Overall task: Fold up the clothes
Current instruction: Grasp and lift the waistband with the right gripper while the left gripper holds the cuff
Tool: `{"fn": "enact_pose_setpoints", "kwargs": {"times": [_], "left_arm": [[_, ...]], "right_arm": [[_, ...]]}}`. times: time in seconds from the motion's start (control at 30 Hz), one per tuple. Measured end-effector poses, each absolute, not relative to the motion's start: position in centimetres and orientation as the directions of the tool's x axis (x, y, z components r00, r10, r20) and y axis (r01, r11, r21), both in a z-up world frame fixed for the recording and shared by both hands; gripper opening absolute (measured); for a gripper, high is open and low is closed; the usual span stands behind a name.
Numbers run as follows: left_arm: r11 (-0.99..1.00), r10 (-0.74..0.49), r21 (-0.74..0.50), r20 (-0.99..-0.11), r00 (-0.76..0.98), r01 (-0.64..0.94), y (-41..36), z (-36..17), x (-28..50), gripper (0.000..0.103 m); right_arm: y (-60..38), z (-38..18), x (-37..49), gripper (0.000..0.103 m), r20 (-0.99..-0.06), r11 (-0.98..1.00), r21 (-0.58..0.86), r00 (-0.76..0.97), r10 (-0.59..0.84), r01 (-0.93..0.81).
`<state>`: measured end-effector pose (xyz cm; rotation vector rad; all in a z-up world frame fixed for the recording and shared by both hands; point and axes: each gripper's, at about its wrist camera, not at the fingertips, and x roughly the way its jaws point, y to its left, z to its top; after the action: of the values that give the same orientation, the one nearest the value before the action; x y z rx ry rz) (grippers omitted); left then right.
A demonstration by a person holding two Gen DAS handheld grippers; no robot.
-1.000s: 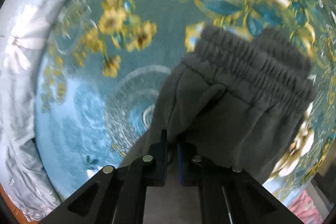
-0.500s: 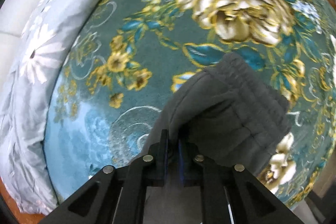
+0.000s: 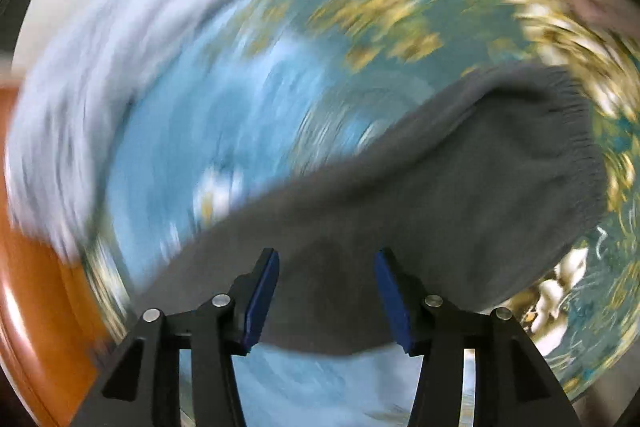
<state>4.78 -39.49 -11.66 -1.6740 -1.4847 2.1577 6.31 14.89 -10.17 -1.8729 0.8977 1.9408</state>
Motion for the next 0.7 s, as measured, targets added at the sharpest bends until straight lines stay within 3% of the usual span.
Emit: {"fn": "enact_pose_setpoints", "kwargs": {"times": [0.1,0.53,0.6,0.67,0.7], "left_arm": [[-0.542,0.536,-0.679,-0.733,-0.419,0.494,-39.5,-12.0,4.1,0.038],[-0.588,0.551,-0.672,-0.740,-0.386,0.450,-38.8,-11.8,1.5,0.038],[-0.588,0.549,-0.673,-0.740,-0.389,0.449,-38.7,-11.8,1.4,0.033],[-0.587,0.548,-0.678,-0.735,-0.400,0.442,-38.6,-11.4,1.4,0.026],[-0.587,0.547,-0.681,-0.732,-0.406,0.437,-38.6,-11.1,1.3,0.025]], "right_arm": [[11.1,-10.4,5.5,0.054,-0.970,-0.848,0.237,-0.066,-0.234,-0.474],[0.7,-14.4,4.8,0.054,-0.999,-0.994,-0.033,-0.007,0.034,-0.102],[-0.9,-15.1,4.7,0.026,-0.997,-0.996,-0.076,-0.008,0.077,-0.040],[-1.4,-14.7,4.8,0.009,-0.996,-0.996,-0.091,-0.017,0.091,-0.024],[-1.1,-14.0,4.9,0.007,-0.996,-0.996,-0.083,-0.025,0.084,-0.039]]}}
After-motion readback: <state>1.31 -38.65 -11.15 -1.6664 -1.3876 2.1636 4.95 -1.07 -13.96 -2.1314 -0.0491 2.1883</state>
